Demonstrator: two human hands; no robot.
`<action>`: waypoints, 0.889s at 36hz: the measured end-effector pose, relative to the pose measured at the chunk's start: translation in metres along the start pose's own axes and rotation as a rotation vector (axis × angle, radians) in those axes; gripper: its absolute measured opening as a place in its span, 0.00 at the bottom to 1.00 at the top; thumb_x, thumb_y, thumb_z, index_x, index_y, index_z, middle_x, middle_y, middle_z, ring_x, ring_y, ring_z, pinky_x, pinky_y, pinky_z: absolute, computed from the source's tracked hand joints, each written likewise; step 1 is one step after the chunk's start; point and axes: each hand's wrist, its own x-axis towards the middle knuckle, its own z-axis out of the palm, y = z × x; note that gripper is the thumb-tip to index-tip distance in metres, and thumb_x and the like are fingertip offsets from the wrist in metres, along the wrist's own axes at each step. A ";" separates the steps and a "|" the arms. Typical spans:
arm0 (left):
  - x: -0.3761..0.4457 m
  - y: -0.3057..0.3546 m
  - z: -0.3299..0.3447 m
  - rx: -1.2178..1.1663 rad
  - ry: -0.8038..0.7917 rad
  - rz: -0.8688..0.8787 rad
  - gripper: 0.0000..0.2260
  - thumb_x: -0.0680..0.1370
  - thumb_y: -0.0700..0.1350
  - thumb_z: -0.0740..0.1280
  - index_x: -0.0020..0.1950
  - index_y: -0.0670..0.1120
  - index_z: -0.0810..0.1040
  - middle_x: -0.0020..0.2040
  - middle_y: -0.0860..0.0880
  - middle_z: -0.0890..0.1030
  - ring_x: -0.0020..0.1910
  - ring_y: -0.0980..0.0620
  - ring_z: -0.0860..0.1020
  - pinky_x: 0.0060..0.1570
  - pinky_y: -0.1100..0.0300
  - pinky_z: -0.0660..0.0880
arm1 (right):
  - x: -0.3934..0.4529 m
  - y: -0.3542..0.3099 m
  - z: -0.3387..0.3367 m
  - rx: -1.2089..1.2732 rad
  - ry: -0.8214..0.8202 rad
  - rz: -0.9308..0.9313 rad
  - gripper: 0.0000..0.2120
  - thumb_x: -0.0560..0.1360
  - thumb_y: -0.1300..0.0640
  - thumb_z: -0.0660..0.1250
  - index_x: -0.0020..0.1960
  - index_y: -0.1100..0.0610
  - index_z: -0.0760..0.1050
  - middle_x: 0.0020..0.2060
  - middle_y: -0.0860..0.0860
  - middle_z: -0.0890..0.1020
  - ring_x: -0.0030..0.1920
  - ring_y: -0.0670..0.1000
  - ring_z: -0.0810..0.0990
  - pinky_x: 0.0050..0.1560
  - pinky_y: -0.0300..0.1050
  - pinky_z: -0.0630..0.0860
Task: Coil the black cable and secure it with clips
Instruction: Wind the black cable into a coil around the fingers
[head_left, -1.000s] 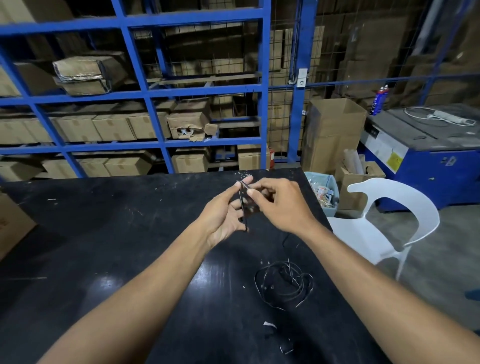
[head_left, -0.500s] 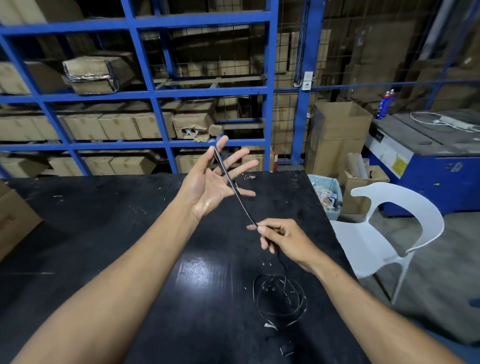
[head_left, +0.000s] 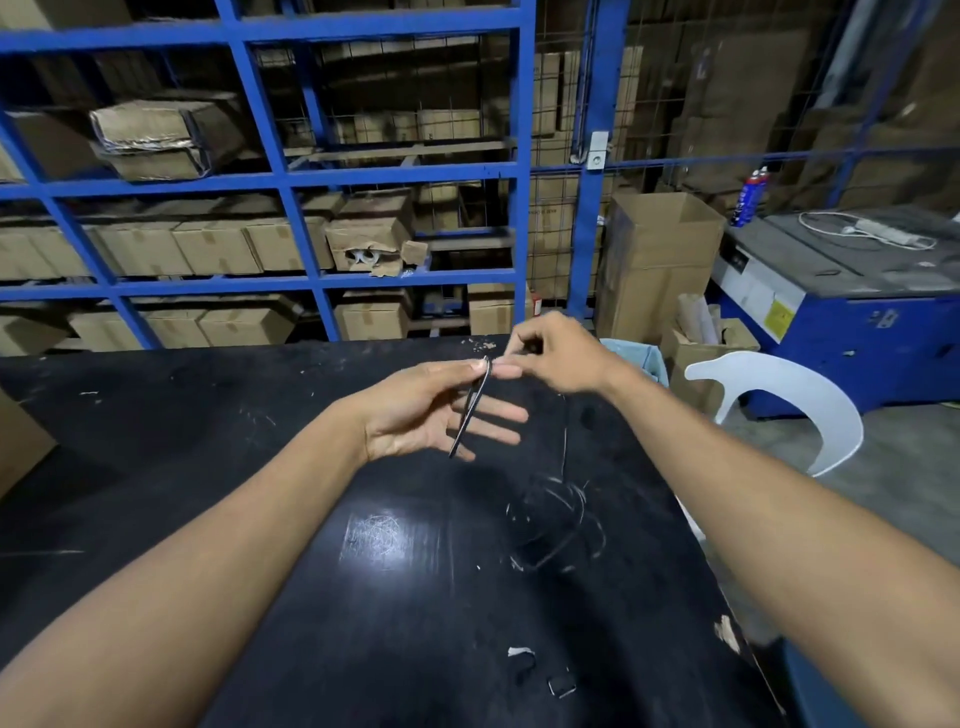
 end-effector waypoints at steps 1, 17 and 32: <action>0.001 0.001 0.001 0.012 0.021 -0.007 0.18 0.87 0.56 0.59 0.73 0.53 0.78 0.69 0.35 0.81 0.68 0.34 0.81 0.58 0.42 0.75 | 0.005 -0.007 -0.005 -0.026 -0.015 -0.005 0.08 0.77 0.56 0.77 0.42 0.59 0.86 0.35 0.46 0.84 0.38 0.38 0.79 0.44 0.39 0.76; 0.028 0.015 -0.006 0.406 0.555 0.323 0.12 0.88 0.45 0.62 0.61 0.48 0.86 0.43 0.60 0.88 0.42 0.66 0.82 0.43 0.75 0.75 | 0.012 -0.044 -0.020 -0.158 0.098 0.019 0.08 0.76 0.57 0.71 0.48 0.51 0.90 0.27 0.38 0.82 0.37 0.41 0.82 0.50 0.43 0.79; 0.038 0.046 -0.013 -0.184 0.542 0.398 0.16 0.88 0.55 0.57 0.68 0.59 0.81 0.61 0.46 0.87 0.66 0.40 0.83 0.46 0.46 0.84 | -0.002 -0.023 0.035 0.809 0.215 0.060 0.04 0.85 0.61 0.65 0.57 0.59 0.78 0.34 0.53 0.87 0.27 0.48 0.77 0.33 0.40 0.74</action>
